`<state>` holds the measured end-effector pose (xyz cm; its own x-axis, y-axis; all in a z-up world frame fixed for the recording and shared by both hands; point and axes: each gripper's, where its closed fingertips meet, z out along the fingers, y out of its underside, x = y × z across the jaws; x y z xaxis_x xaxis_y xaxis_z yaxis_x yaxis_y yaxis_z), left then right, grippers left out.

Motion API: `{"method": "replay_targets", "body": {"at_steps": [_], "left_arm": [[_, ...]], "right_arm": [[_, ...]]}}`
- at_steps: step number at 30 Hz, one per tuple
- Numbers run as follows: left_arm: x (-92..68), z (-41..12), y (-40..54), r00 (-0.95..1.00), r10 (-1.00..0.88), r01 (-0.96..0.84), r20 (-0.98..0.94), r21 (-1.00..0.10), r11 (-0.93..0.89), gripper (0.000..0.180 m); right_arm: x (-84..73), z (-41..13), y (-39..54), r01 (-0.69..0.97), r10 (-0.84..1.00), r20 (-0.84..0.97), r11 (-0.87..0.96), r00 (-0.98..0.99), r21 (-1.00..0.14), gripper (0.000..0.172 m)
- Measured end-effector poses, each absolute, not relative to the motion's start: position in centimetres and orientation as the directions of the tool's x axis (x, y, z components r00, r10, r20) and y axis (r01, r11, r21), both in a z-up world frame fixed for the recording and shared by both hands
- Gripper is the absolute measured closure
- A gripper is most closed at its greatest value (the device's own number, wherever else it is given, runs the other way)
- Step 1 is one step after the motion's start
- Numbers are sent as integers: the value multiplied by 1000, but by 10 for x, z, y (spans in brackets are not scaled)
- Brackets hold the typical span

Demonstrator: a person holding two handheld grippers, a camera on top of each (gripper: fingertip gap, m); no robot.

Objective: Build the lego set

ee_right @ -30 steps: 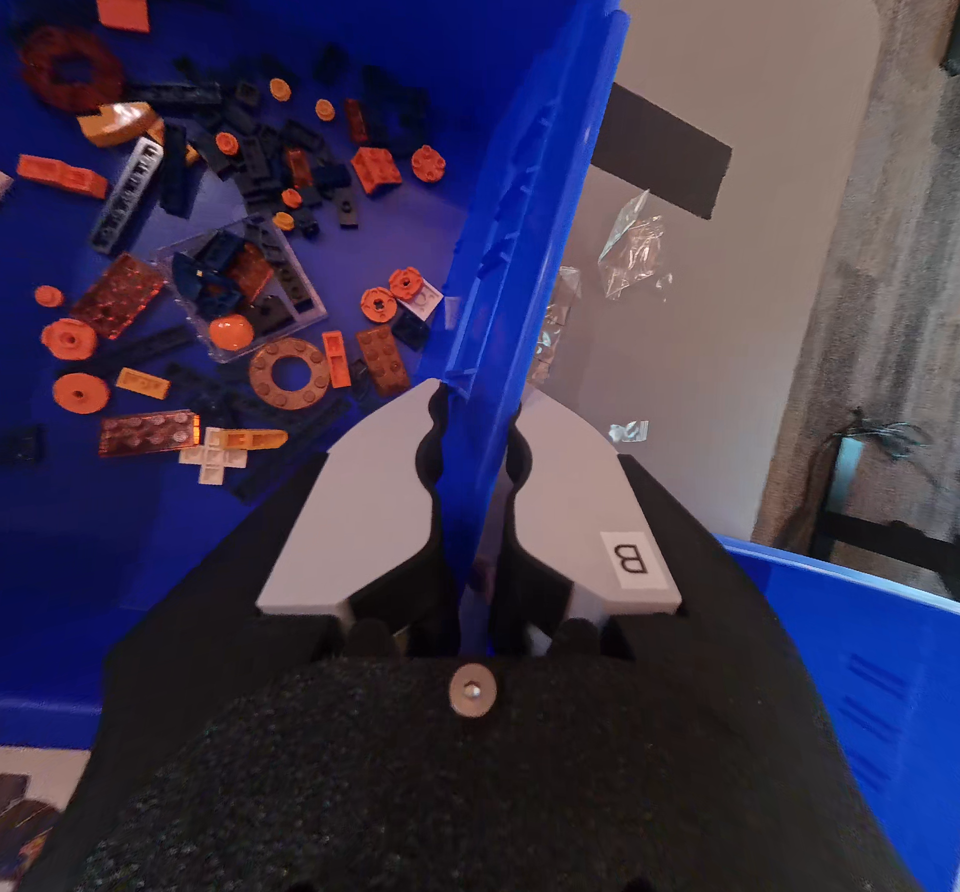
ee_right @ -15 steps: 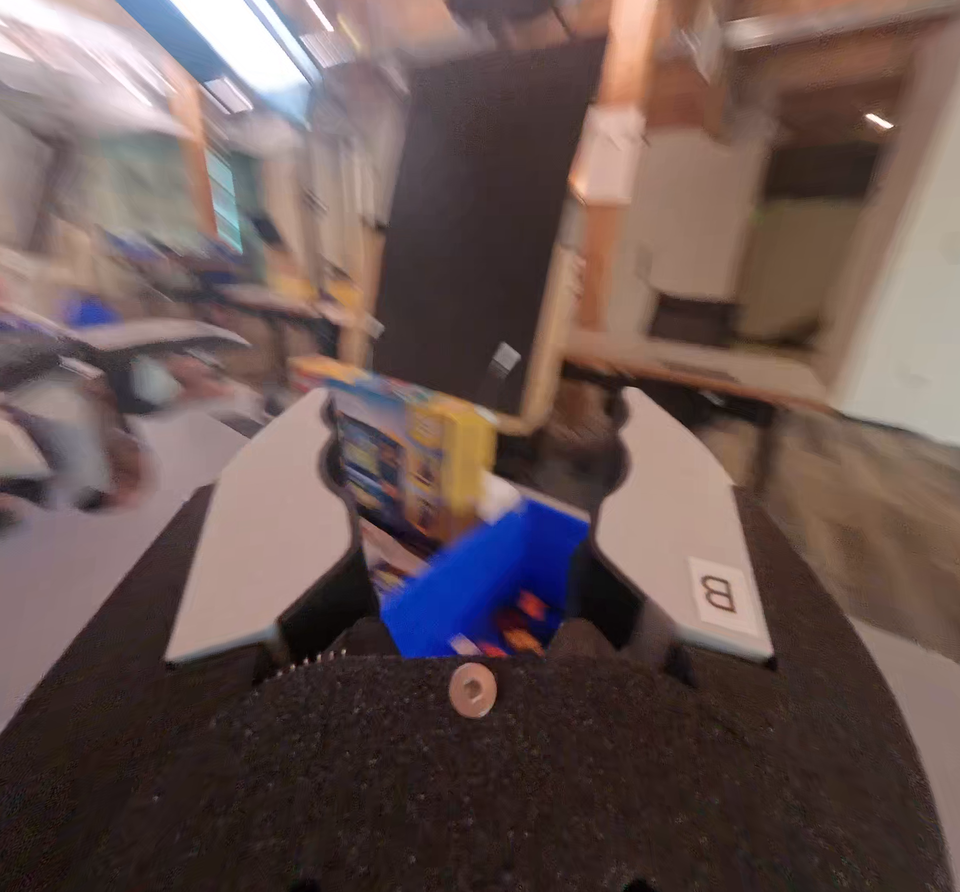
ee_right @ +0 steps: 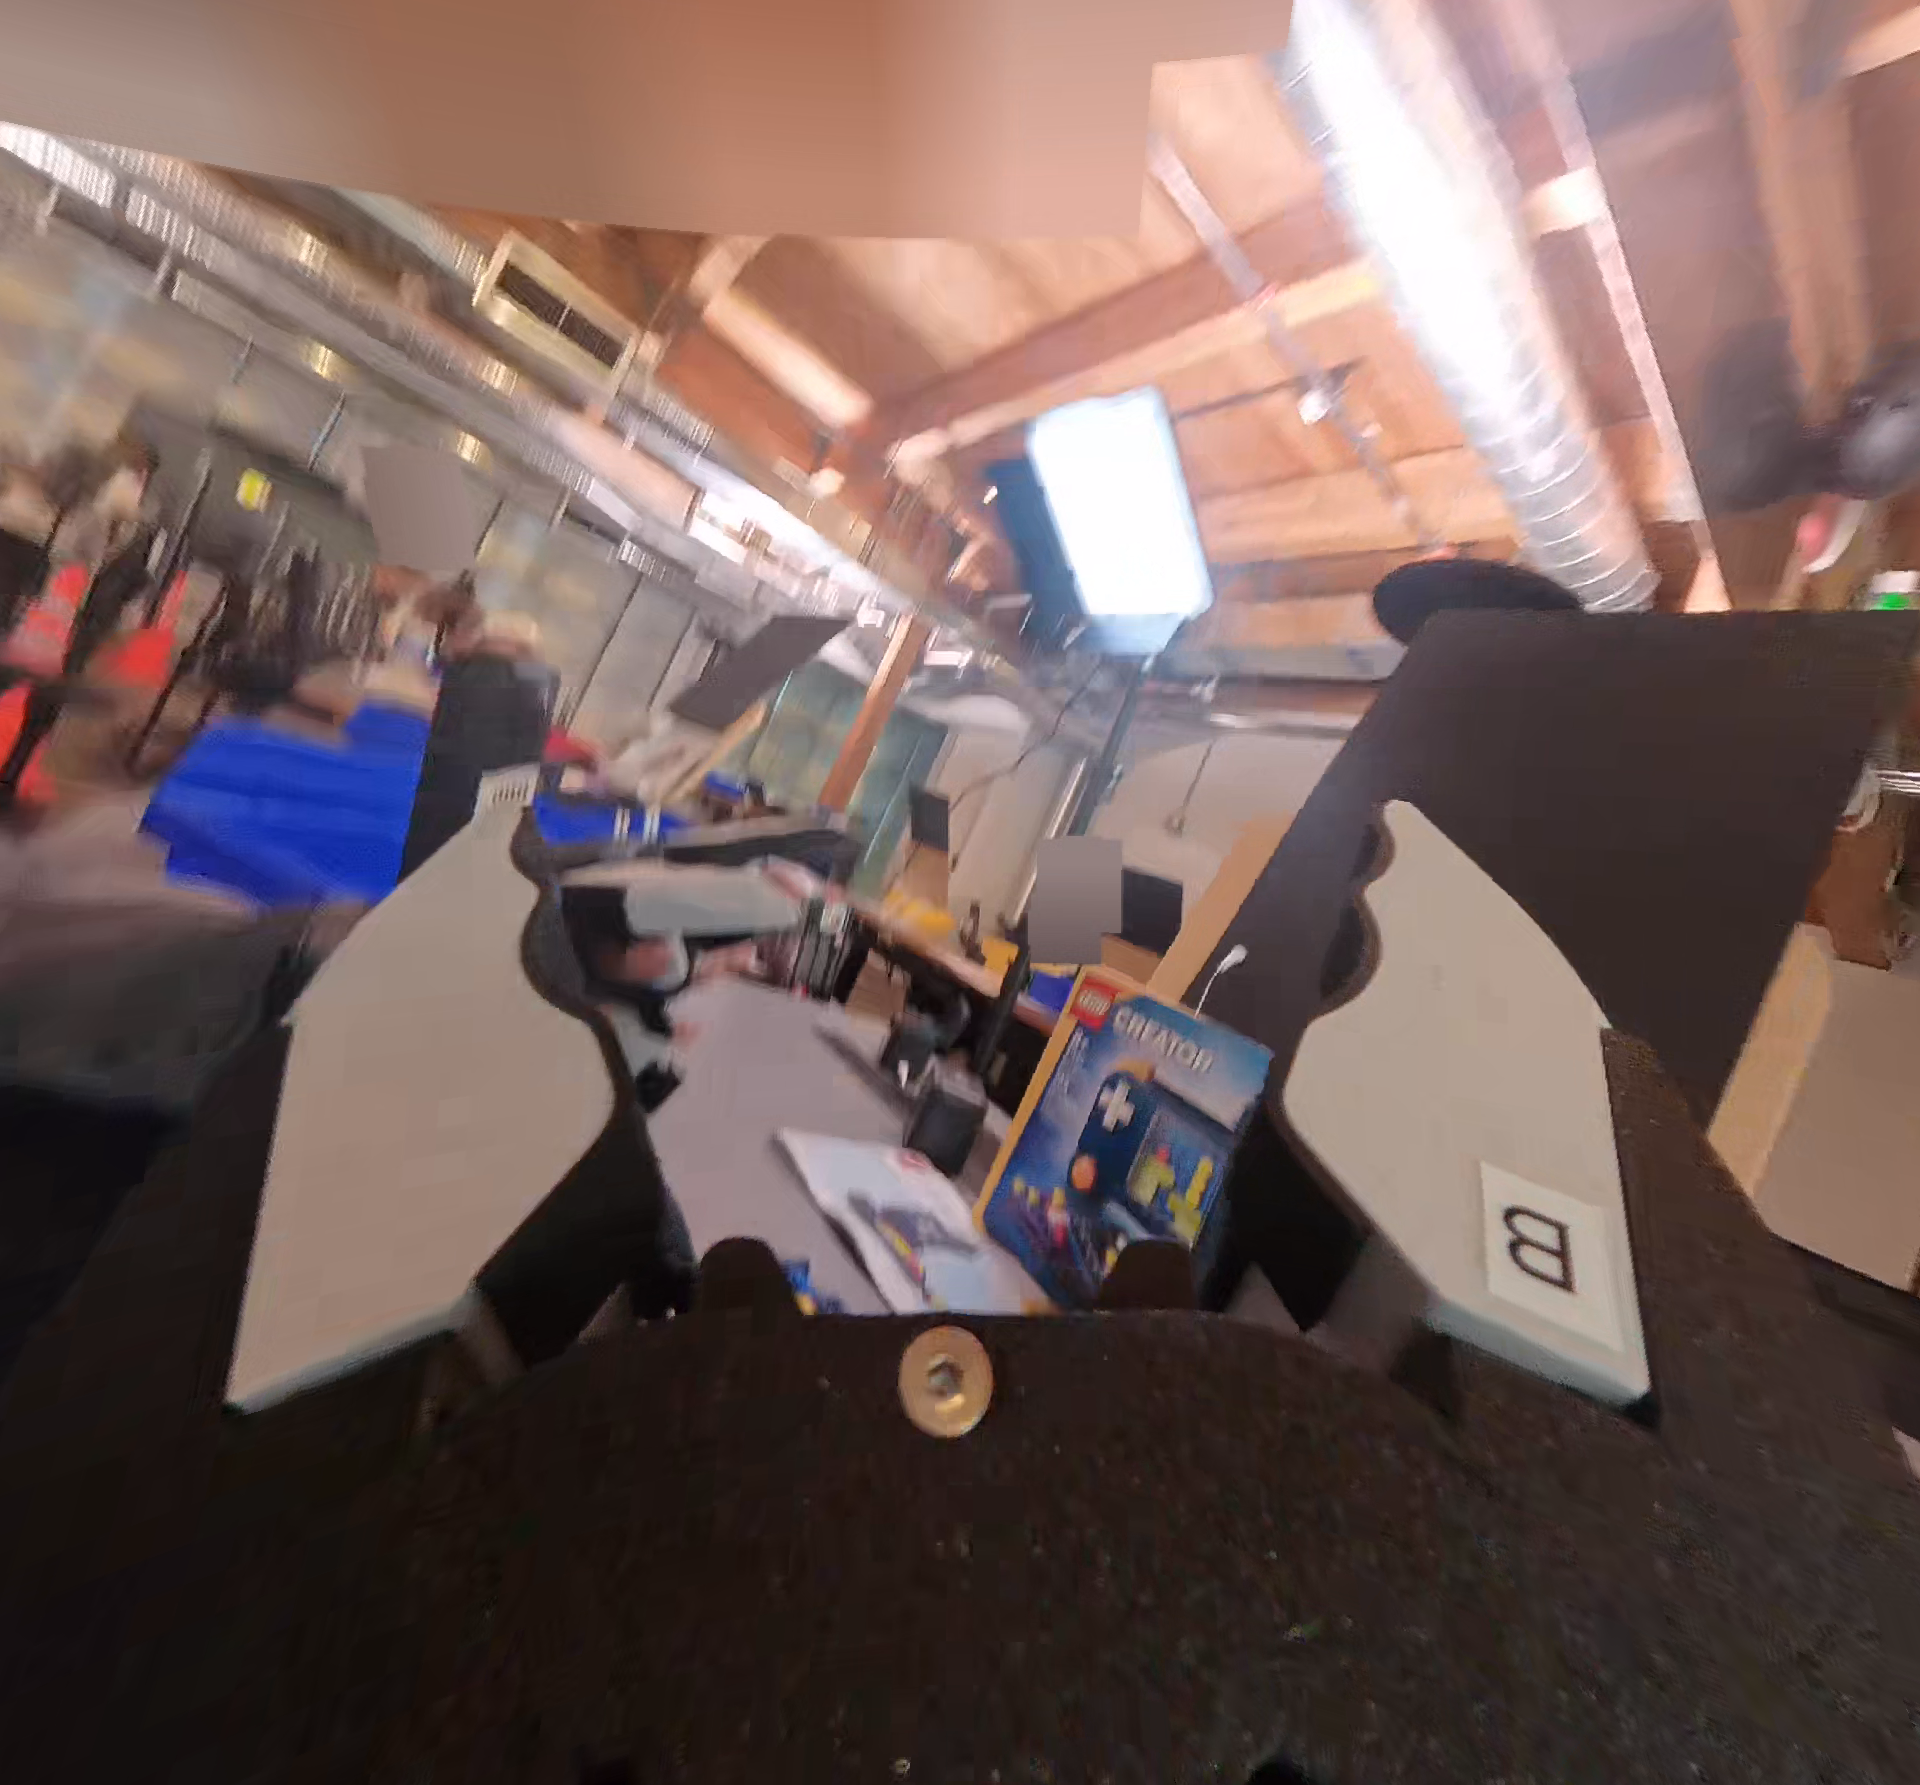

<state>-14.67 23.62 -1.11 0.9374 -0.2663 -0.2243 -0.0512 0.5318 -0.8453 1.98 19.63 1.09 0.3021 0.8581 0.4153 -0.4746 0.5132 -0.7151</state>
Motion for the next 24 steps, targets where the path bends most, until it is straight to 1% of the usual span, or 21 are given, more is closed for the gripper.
{"method": "replay_targets", "body": {"at_steps": [1, 2, 4, 7, 9, 12, 15, 16, 17, 18, 19, 22, 24], "left_arm": [[-151, -11, 234, 938, -222, -101, -265, -825, 556, 39], [-154, -10, 232, 942, -207, -107, -265, -818, 565, 39], [-157, -11, 233, 951, -236, -38, -200, -832, 553, 39], [-158, -24, 244, 950, -294, 49, -104, -881, 471, 39], [-159, -34, 250, 948, -306, 54, -86, -905, 423, 39], [-163, -45, 256, 945, -310, 19, -106, -926, 376, 42], [-164, -71, 262, 910, -364, -115, -197, -965, 235, 50], [-166, -81, 263, 898, -373, -175, -232, -968, 181, 56], [-169, -89, 263, 885, -383, -227, -265, -964, 140, 61], [-169, -95, 262, 868, -407, -260, -284, -959, 115, 68], [-167, -100, 260, 851, -444, -271, -281, -959, 87, 74], [-157, -118, 257, 820, -537, -257, -200, -966, -33, 76], [-151, -131, 256, 802, -568, -287, -187, -953, -92, 80]], "right_arm": [[9, -1, 195, -427, 844, 453, 536, 288, -728, 33], [1, -12, 195, -392, 847, 465, 532, 257, -751, 32], [-7, -25, 196, -353, 867, 452, 499, 212, -792, 31], [-3, -19, 198, -357, 858, 452, 513, 245, -781, 36], [0, -17, 199, -354, 844, 465, 535, 268, -767, 39], [-3, -22, 201, -334, 847, 462, 529, 261, -781, 42], [-6, -28, 202, -309, 852, 463, 521, 245, -796, 45], [-7, -30, 204, -292, 849, 467, 525, 247, -800, 50], [-9, -36, 206, -258, 850, 474, 523, 230, -813, 61], [-13, -47, 204, -218, 860, 478, 508, 177, -833, 74], [-18, -59, 202, -176, 879, 464, 477, 115, -861, 77], [-32, -99, 193, 17, 939, 340, 341, -59, -940, 88], [-36, -122, 186, 155, 955, 260, 282, -146, -947, 101]]}}
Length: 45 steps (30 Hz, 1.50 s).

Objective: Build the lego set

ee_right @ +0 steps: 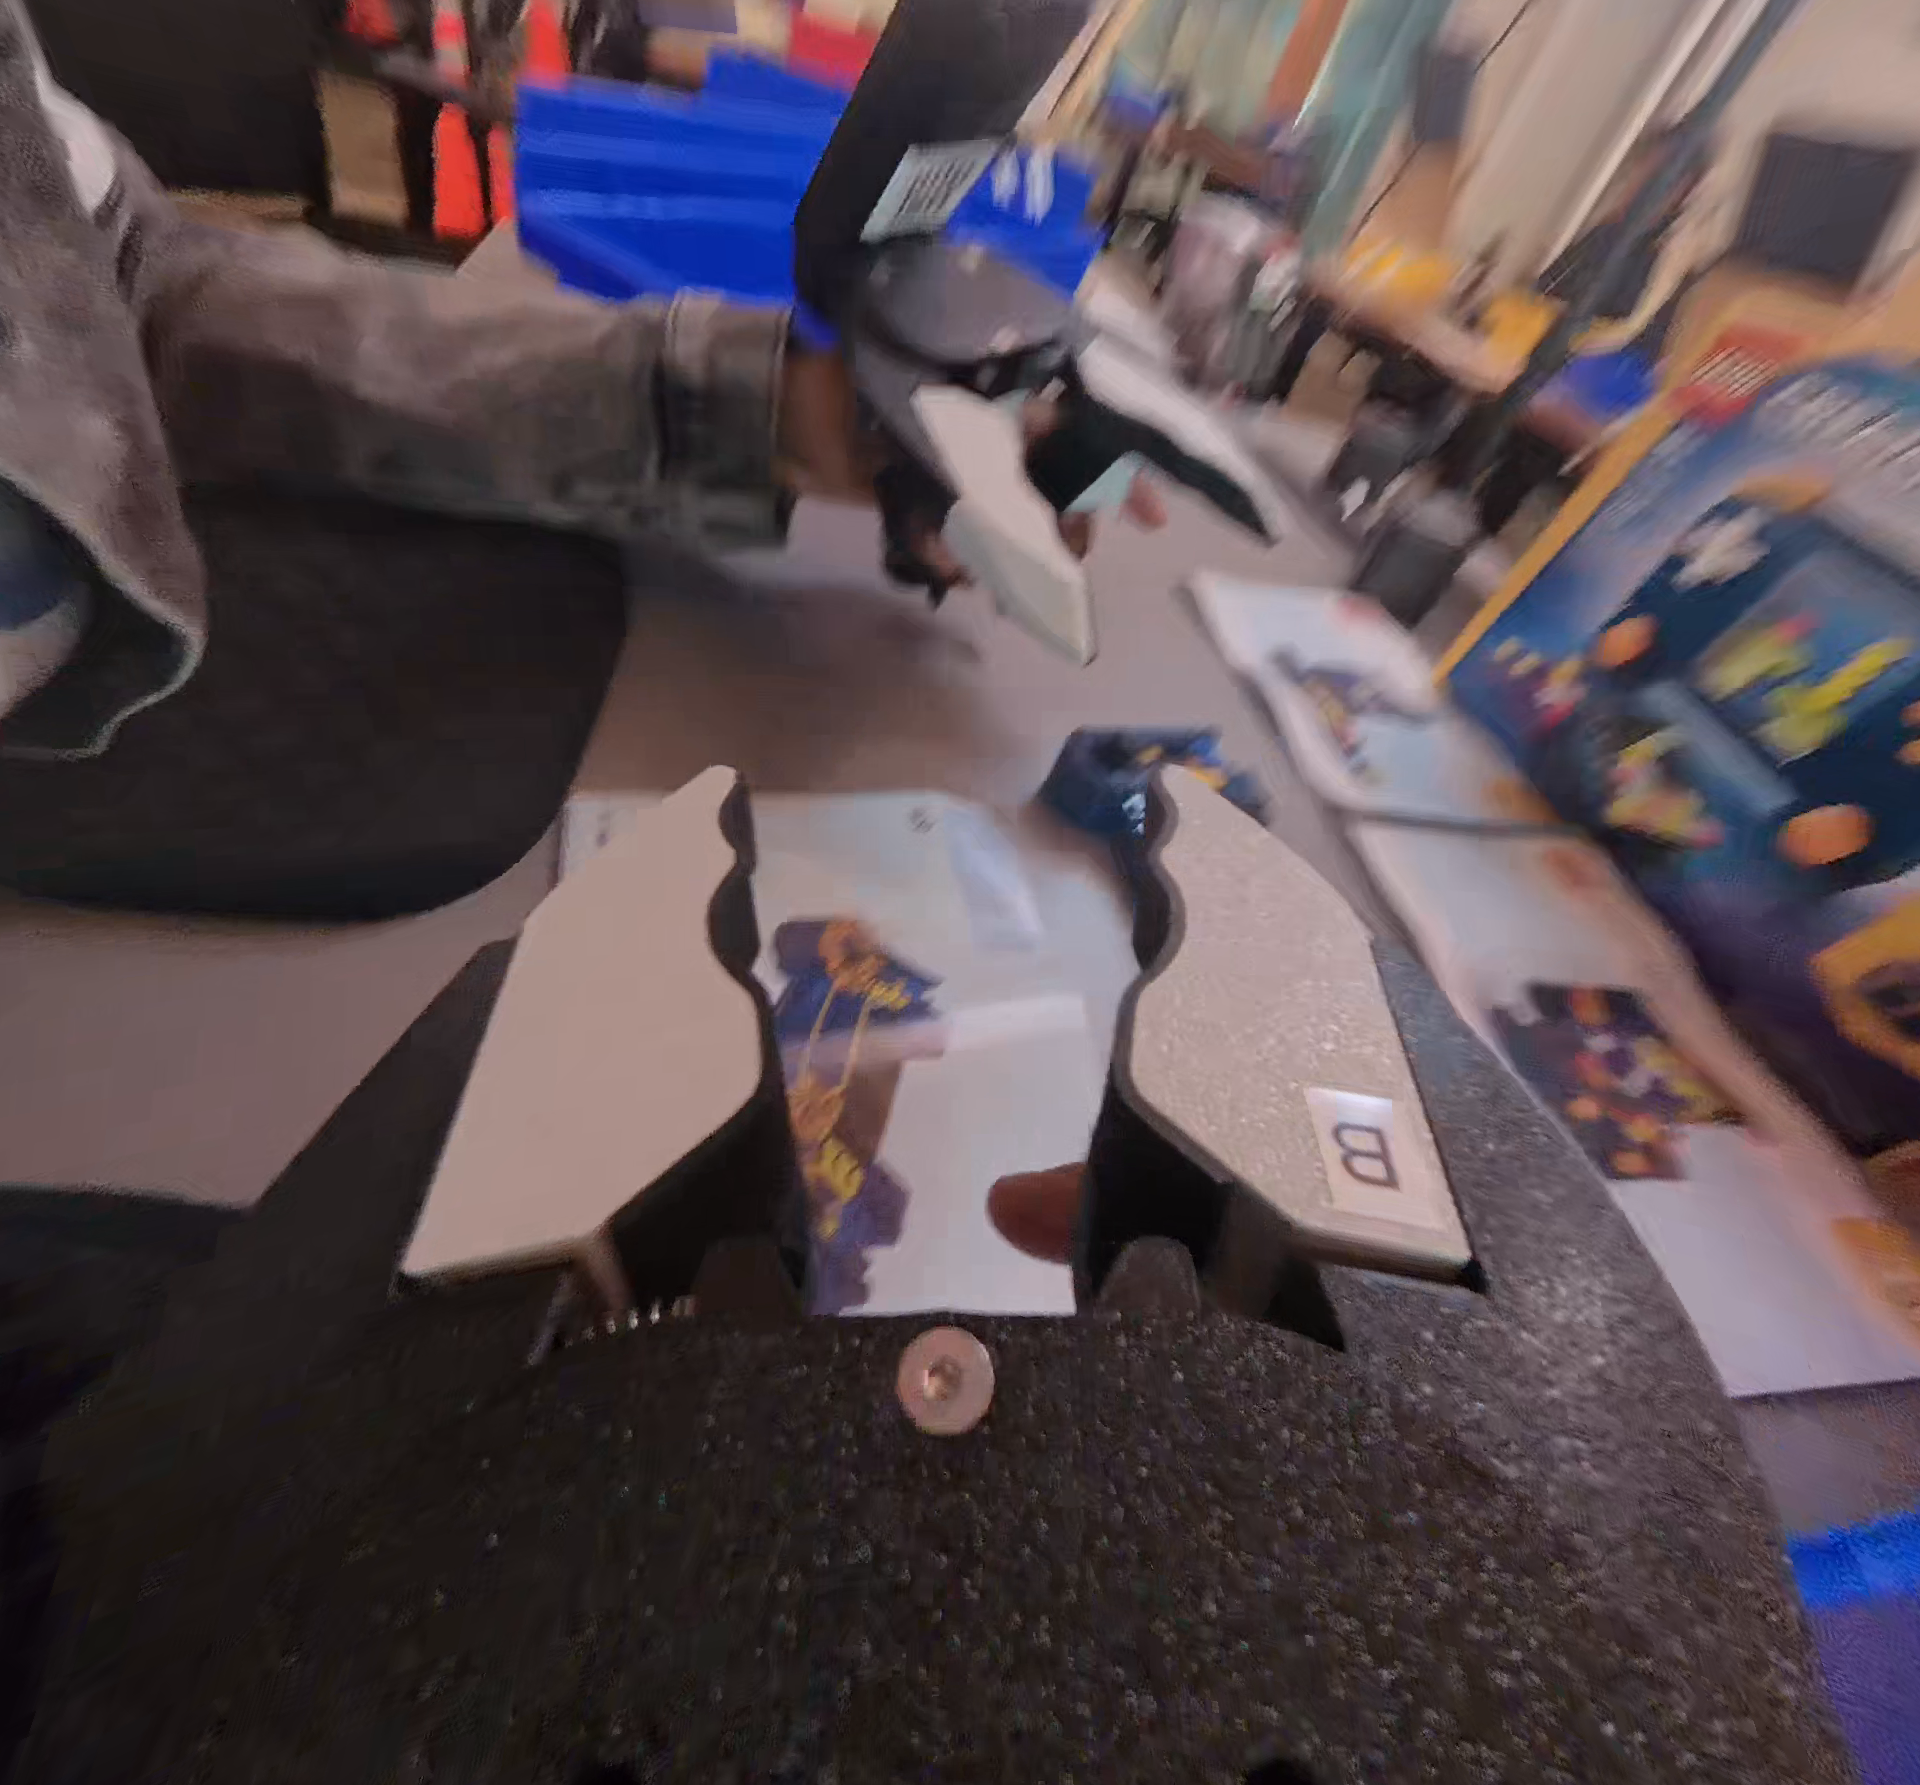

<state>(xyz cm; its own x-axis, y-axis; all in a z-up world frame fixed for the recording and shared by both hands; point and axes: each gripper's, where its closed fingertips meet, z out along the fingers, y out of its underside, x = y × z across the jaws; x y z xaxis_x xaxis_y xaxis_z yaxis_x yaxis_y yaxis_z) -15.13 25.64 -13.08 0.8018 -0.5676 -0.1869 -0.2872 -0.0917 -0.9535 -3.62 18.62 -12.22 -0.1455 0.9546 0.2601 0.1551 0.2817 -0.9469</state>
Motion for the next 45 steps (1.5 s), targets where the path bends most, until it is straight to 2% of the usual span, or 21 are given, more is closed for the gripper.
{"method": "replay_targets", "body": {"at_steps": [2, 6, 8, 18, 20, 22, 24, 25, 29, 31, 34, 36, 37, 38, 40, 41, 42, 43, 45], "left_arm": [[-149, -148, 256, 784, -586, -352, -205, -924, -148, 84], [-150, -174, 258, 779, -593, -424, -203, -867, -261, 83], [-150, -177, 259, 777, -591, -443, -216, -854, -271, 84], [-148, -181, 257, 761, -599, -482, -249, -835, -264, 92], [-156, -166, 264, 801, -528, -442, -282, -874, -204, 95], [-167, -139, 269, 857, -434, -349, -278, -933, -91, 96], [-181, -111, 269, 922, -344, -183, -176, -983, 13, 97], [-190, -100, 269, 947, -309, -77, -90, -996, 54, 93], [-212, -73, 262, 922, -332, 268, 199, -947, 177, 79], [-210, -69, 260, 911, -360, 283, 199, -939, 196, 78], [-204, -74, 262, 948, -315, 119, 50, -972, 204, 66], [-199, -80, 264, 955, -293, 8, -50, -981, 195, 66], [-199, -83, 265, 958, -276, -26, -76, -983, 183, 69], [-205, -84, 266, 969, -229, -57, -97, -983, 175, 82], [-221, -84, 264, 982, -128, -113, -137, -977, 183, 116], [-227, -84, 262, 985, -107, -112, -132, -978, 177, 137], [-230, -84, 260, 988, -114, -86, -106, -982, 167, 166], [-229, -83, 258, 988, -143, -39, -62, -987, 158, 176], [-225, -80, 256, 978, -207, 40, 6, -987, 158, 178]], "right_arm": [[-35, -150, 179, 315, 957, 181, 248, -225, -916, 117], [-23, -209, 184, 666, 974, 54, 191, -220, -721, 109], [-20, -209, 184, 689, 981, -5, 131, -191, -712, 111], [-17, -207, 186, 673, 975, 46, 183, -216, -717, 112], [-27, -180, 192, 561, 964, 187, 262, -188, -785, 124], [-34, -129, 196, 290, 930, 355, 366, -90, -884, 124], [-24, -76, 204, -20, 885, 458, 462, 84, -887, 114], [-14, -56, 211, -122, 873, 453, 477, 181, -870, 110], [11, -32, 247, -235, 884, 273, 378, 379, -896, 95], [19, -28, 255, -274, 877, 229, 364, 421, -890, 89], [24, -24, 257, -288, 862, 231, 385, 451, -877, 89], [28, -21, 258, -303, 854, 229, 398, 467, -866, 97], [31, -19, 257, -314, 853, 229, 403, 469, -860, 104], [33, -18, 256, -325, 856, 228, 404, 465, -855, 116], [36, -19, 251, -331, 860, 255, 420, 442, -845, 166], [36, -20, 251, -327, 860, 258, 422, 441, -846, 172], [36, -21, 252, -319, 861, 256, 416, 440, -851, 172], [36, -23, 253, -312, 867, 249, 403, 431, -860, 172], [34, -26, 255, -307, 879, 227, 372, 418, -876, 172]]}}
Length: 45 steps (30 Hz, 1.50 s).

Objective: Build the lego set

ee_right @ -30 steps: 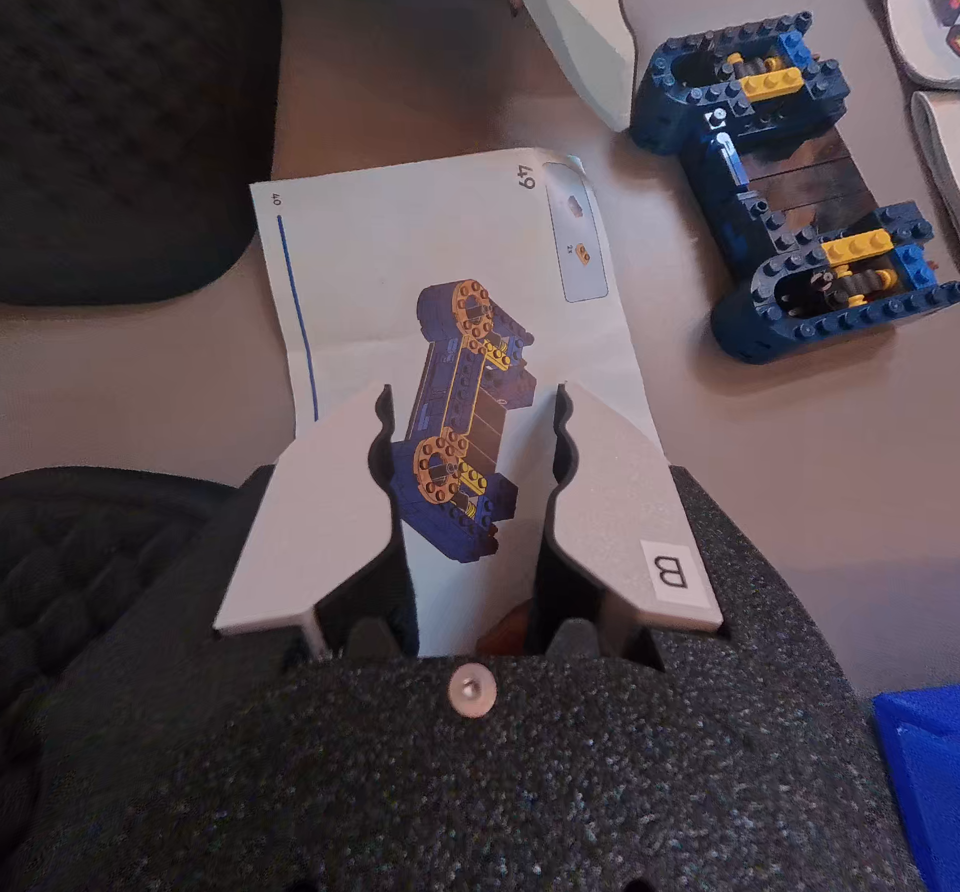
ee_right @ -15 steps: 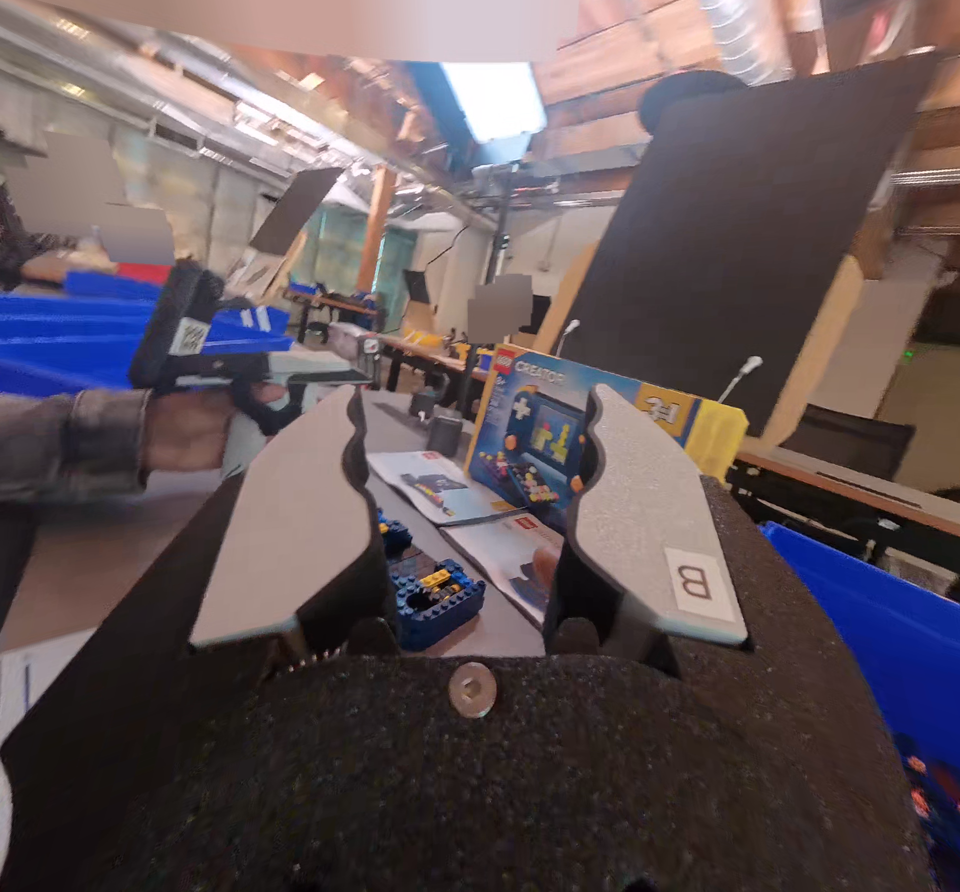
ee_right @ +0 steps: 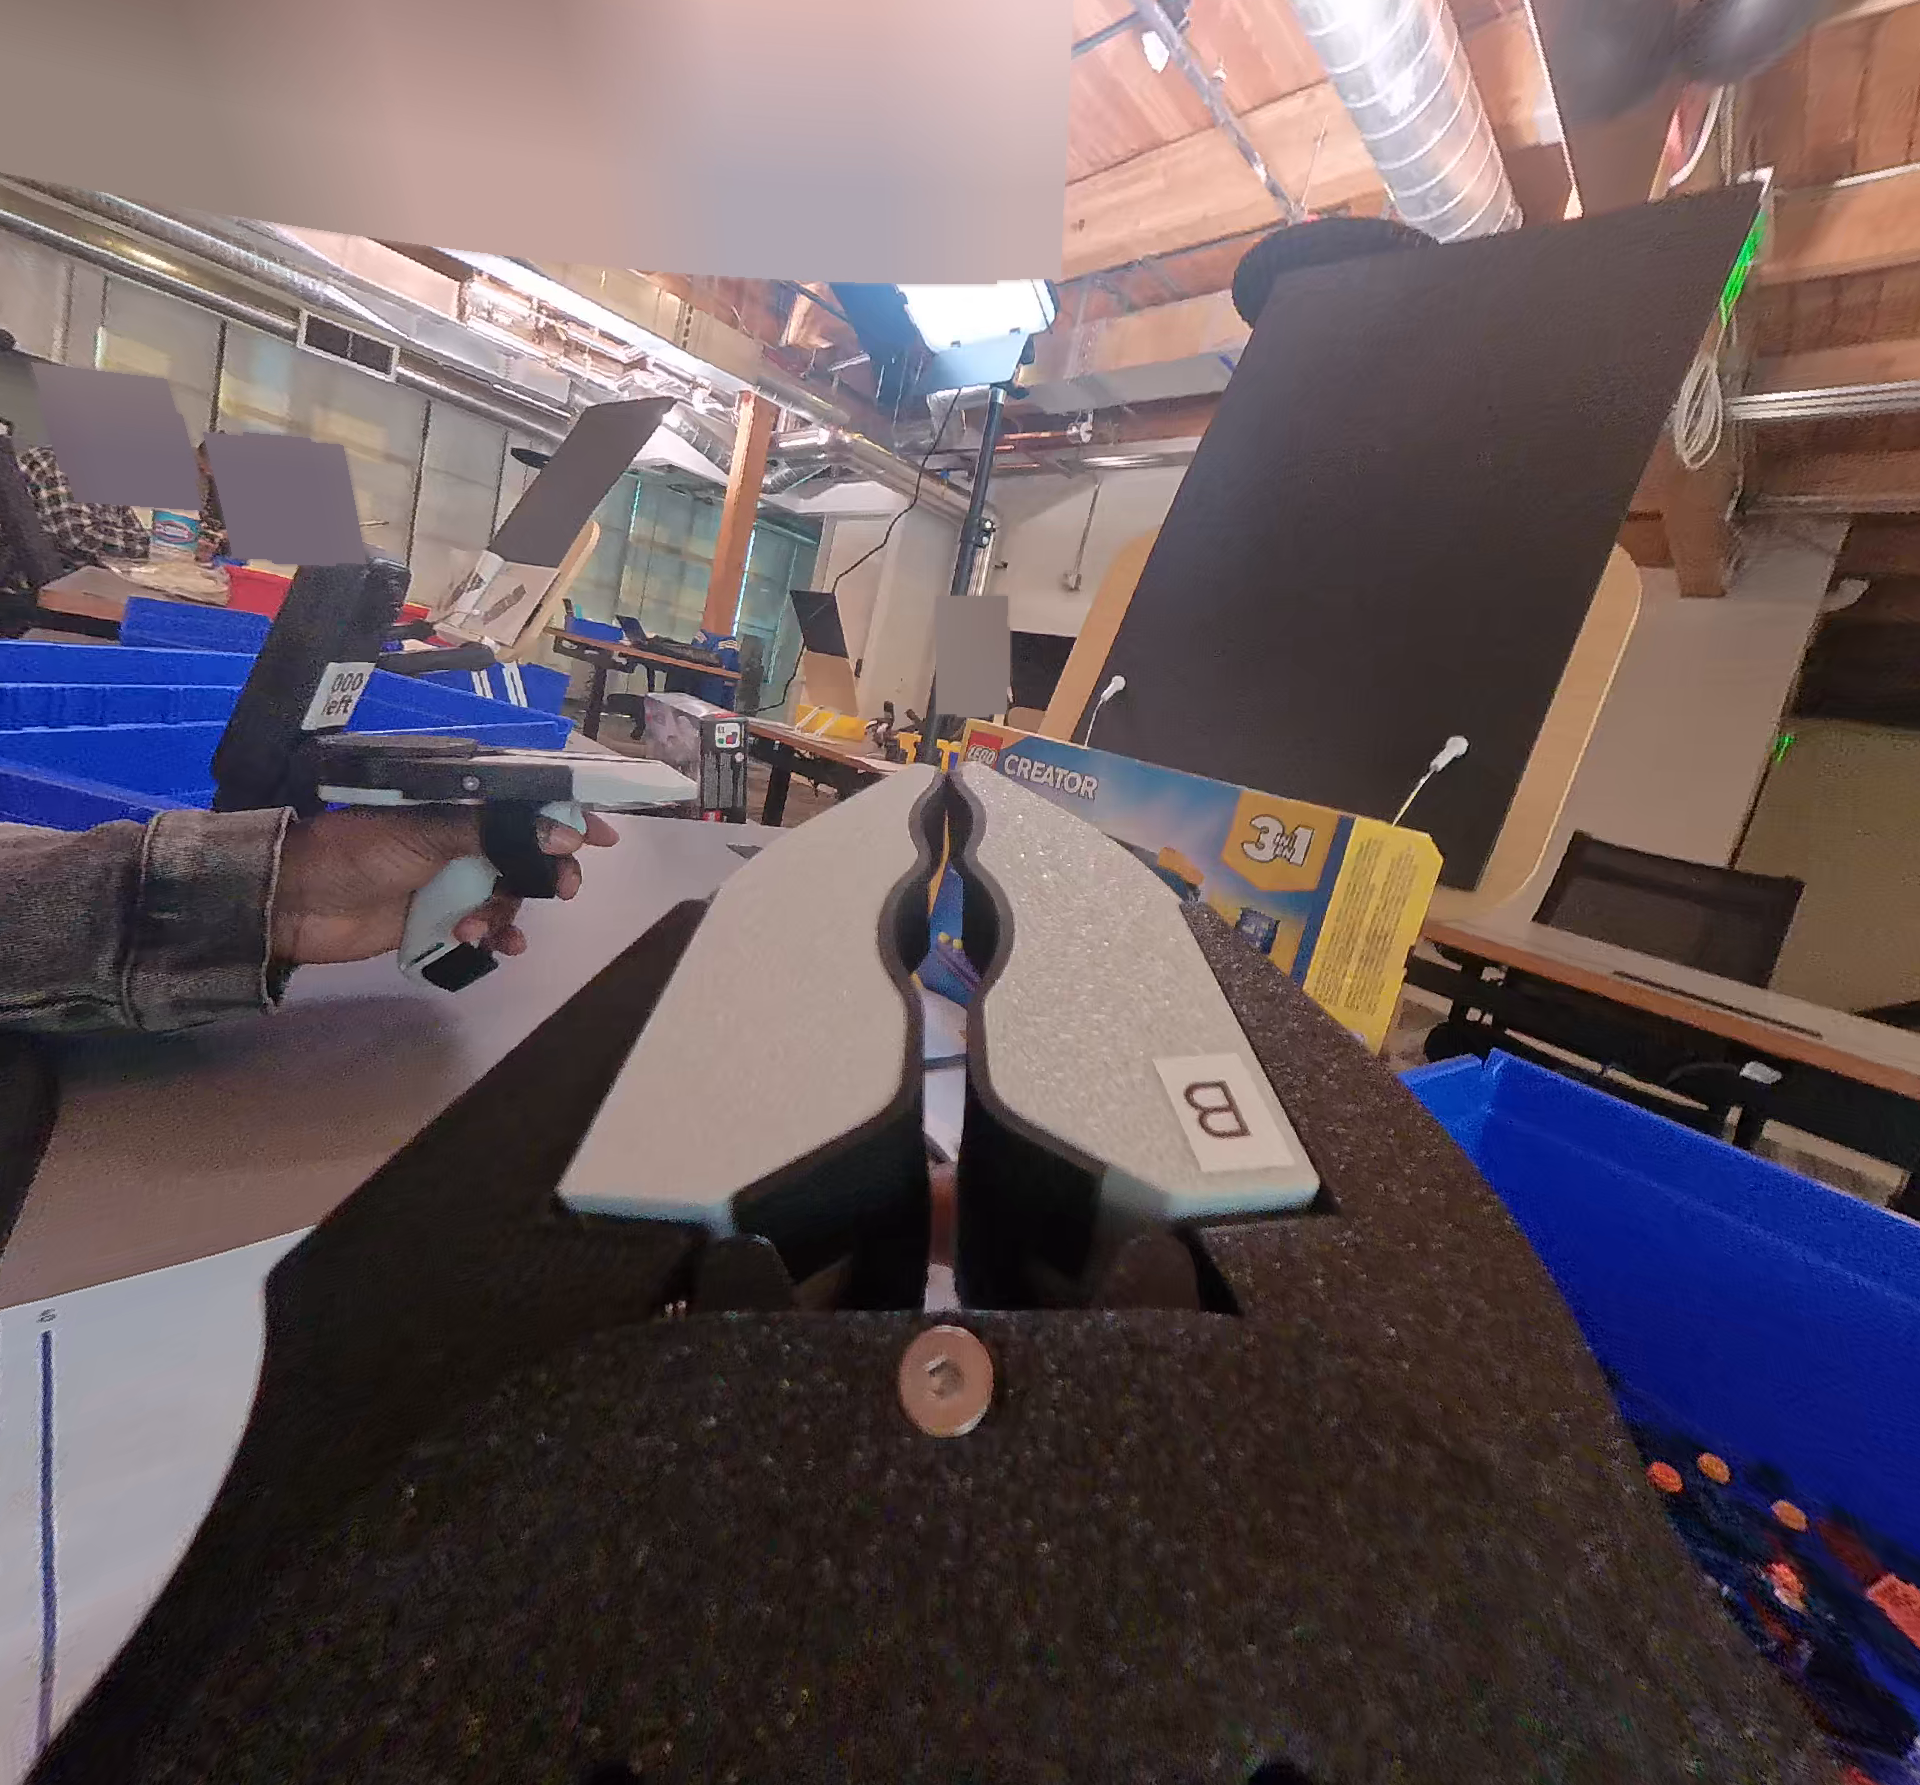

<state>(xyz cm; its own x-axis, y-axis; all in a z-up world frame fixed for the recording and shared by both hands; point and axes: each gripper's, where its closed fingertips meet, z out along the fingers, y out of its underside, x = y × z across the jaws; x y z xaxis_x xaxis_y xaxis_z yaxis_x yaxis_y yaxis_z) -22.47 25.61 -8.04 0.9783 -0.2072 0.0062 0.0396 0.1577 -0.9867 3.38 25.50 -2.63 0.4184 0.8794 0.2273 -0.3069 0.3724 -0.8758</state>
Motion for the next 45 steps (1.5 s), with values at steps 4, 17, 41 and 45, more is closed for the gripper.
{"method": "replay_targets", "body": {"at_steps": [4, 17, 41, 45], "left_arm": [[-222, -93, 261, 966, -244, 111, 89, -991, 77, 174], [-201, -116, 269, 947, -320, -1, 16, -999, -53, 156], [-138, -166, 250, 734, -669, -357, -118, -905, -231, 120], [-135, -173, 247, 712, -688, -407, -141, -881, -241, 125]], "right_arm": [[31, -37, 266, -272, 887, 184, 318, 424, -908, 171], [24, -45, 260, -266, 942, 103, 193, 320, -945, 166], [18, -61, 270, -205, 948, 13, 82, 318, -975, 168], [17, -63, 271, -197, 949, 10, 76, 316, -977, 168]]}}
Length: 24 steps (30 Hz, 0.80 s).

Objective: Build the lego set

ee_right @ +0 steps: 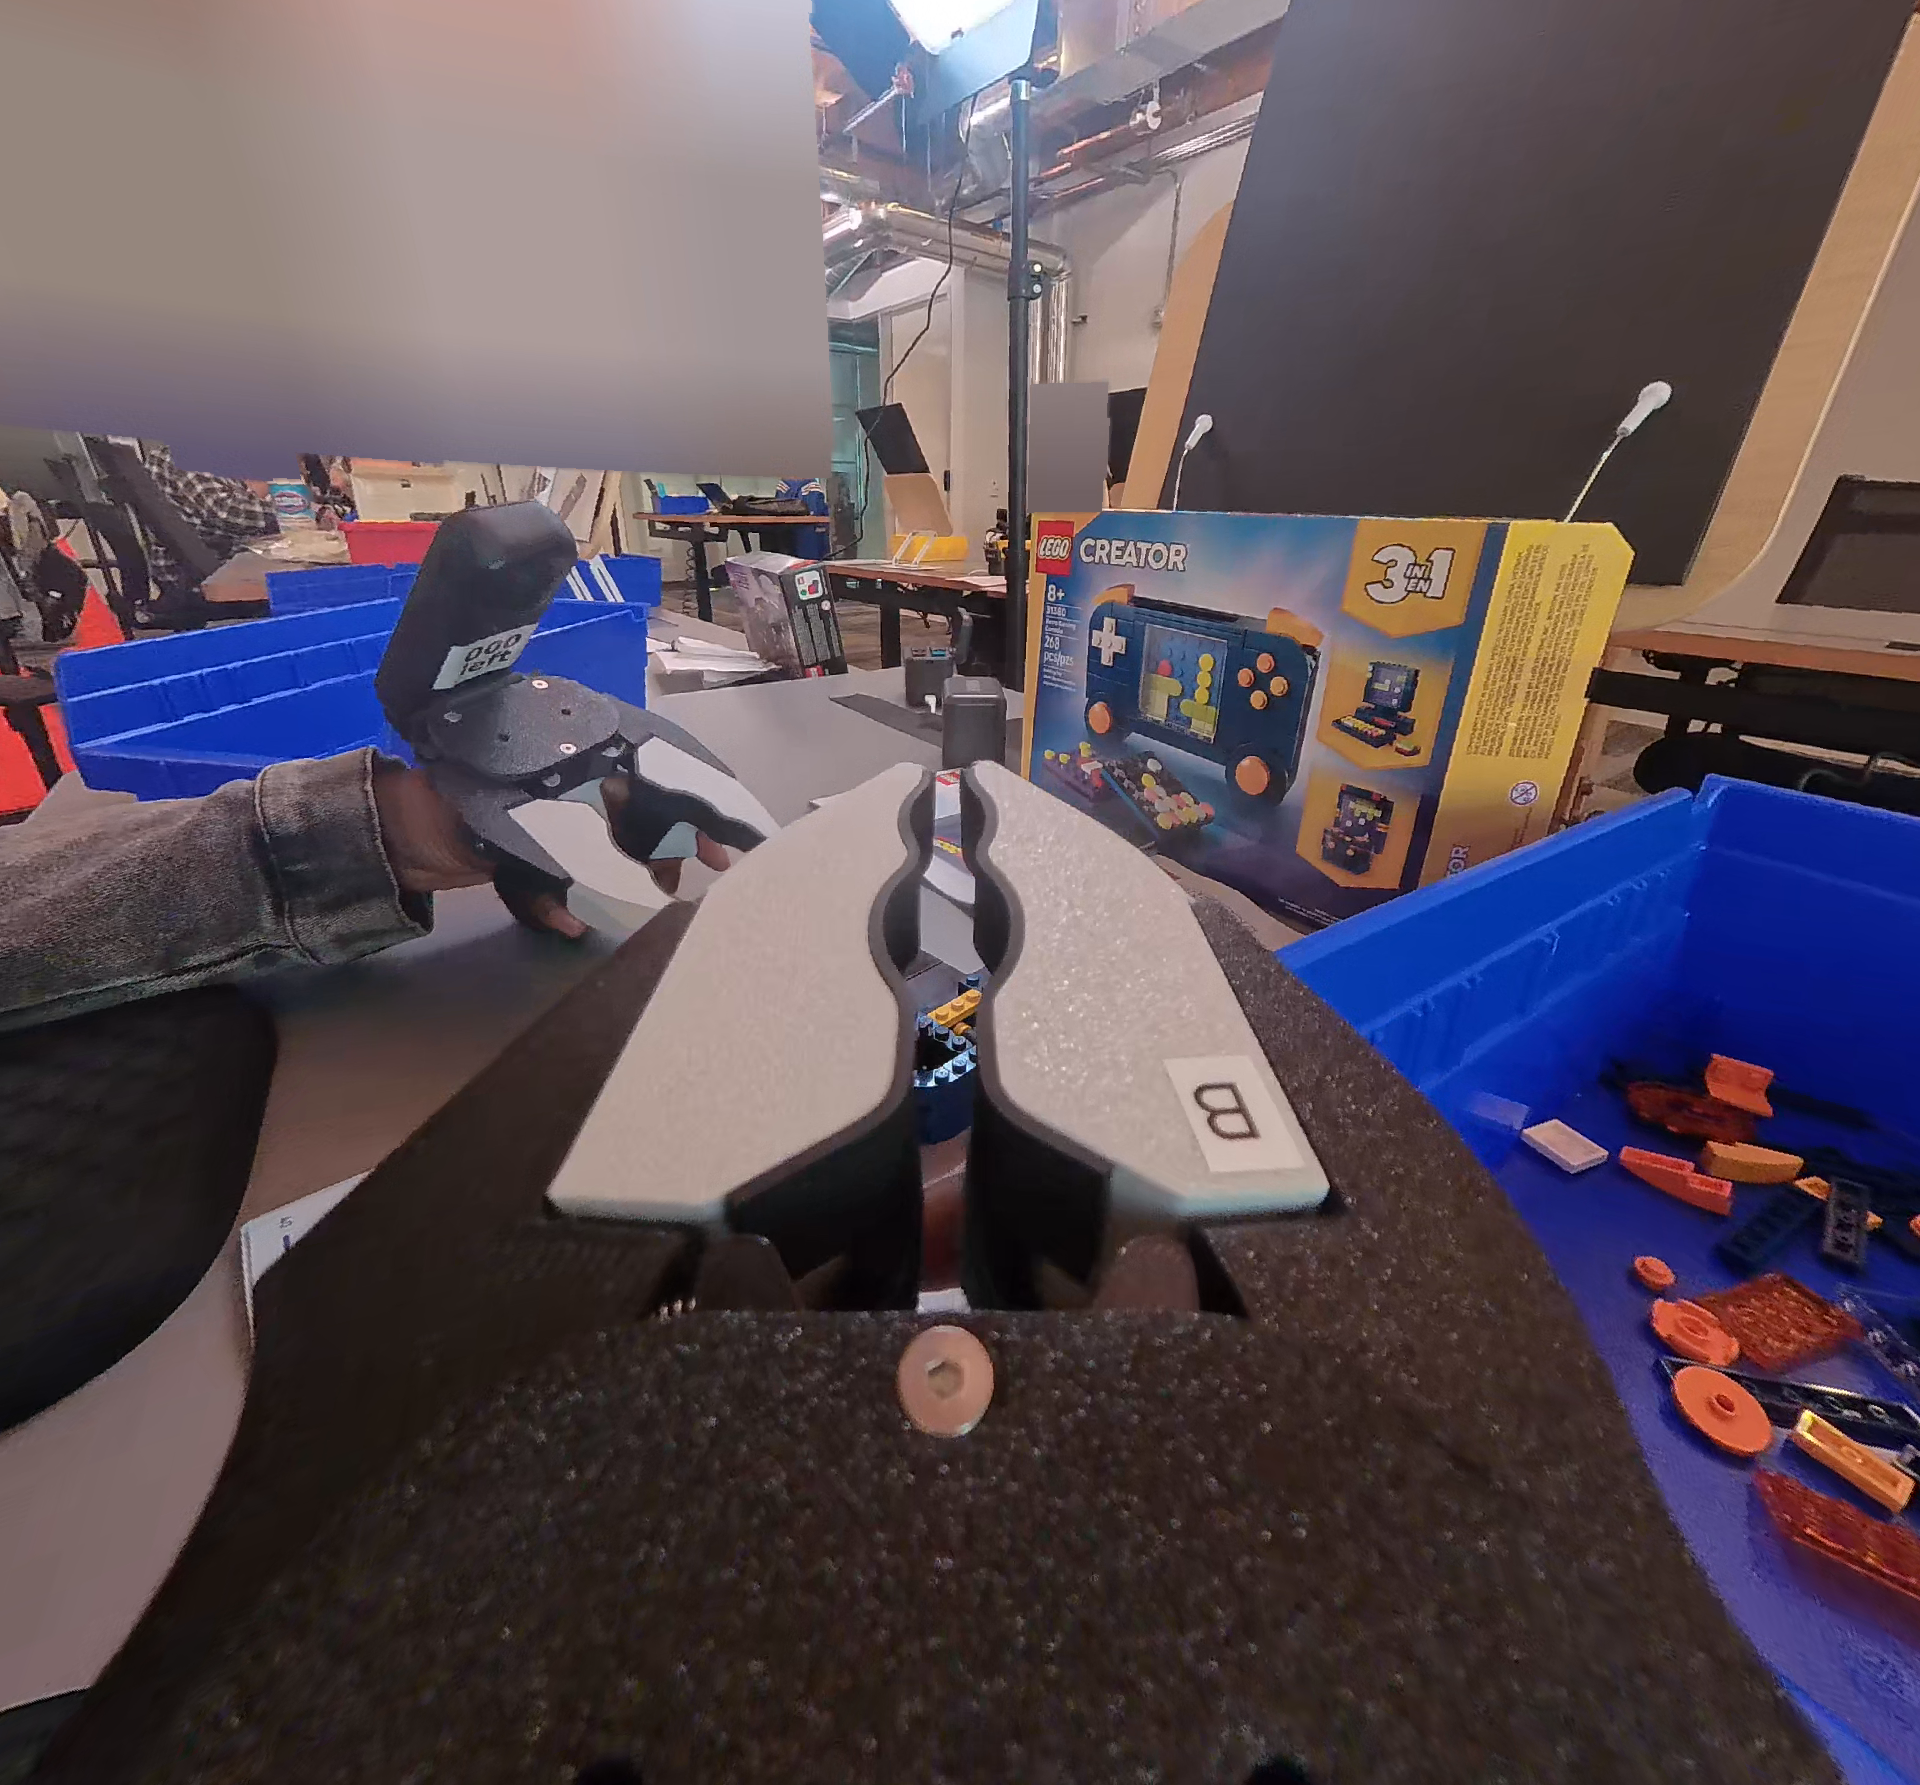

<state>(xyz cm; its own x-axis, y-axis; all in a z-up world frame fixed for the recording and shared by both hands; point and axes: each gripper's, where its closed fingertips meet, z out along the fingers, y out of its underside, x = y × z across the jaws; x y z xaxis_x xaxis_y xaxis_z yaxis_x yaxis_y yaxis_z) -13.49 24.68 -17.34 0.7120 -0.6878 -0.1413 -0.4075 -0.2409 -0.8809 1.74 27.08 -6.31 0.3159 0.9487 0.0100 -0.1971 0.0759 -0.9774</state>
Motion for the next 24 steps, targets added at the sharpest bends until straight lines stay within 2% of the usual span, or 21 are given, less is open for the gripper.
{"method": "replay_targets", "body": {"at_steps": [8, 11, 14, 16, 19, 21, 24], "left_arm": [[-134, -185, 247, 701, -692, -475, -175, -838, -269, 126], [-134, -185, 247, 702, -691, -477, -175, -836, -273, 128], [-136, -182, 248, 714, -681, -457, -165, -846, -273, 130], [-137, -181, 249, 723, -673, -443, -160, -854, -273, 130], [-138, -180, 250, 727, -668, -439, -160, -857, -271, 130], [-138, -179, 249, 726, -668, -439, -164, -858, -267, 130], [-138, -178, 249, 728, -666, -432, -159, -862, -265, 131]], "right_arm": [[7, -77, 262, -93, 976, 1, 22, 216, -995, 169], [7, -80, 261, 17, 986, -4, -7, 168, -1000, 154], [34, -76, 293, 274, 965, 48, -25, 258, -961, 133], [68, -78, 323, 517, 954, 64, -103, 294, -850, 131], [122, -92, 380, 781, 918, 105, -260, 382, -569, 137], [142, -115, 413, 890, 928, 137, -279, 347, -360, 146], [139, -152, 440, 962, 969, 119, -193, 219, -194, 155]]}}
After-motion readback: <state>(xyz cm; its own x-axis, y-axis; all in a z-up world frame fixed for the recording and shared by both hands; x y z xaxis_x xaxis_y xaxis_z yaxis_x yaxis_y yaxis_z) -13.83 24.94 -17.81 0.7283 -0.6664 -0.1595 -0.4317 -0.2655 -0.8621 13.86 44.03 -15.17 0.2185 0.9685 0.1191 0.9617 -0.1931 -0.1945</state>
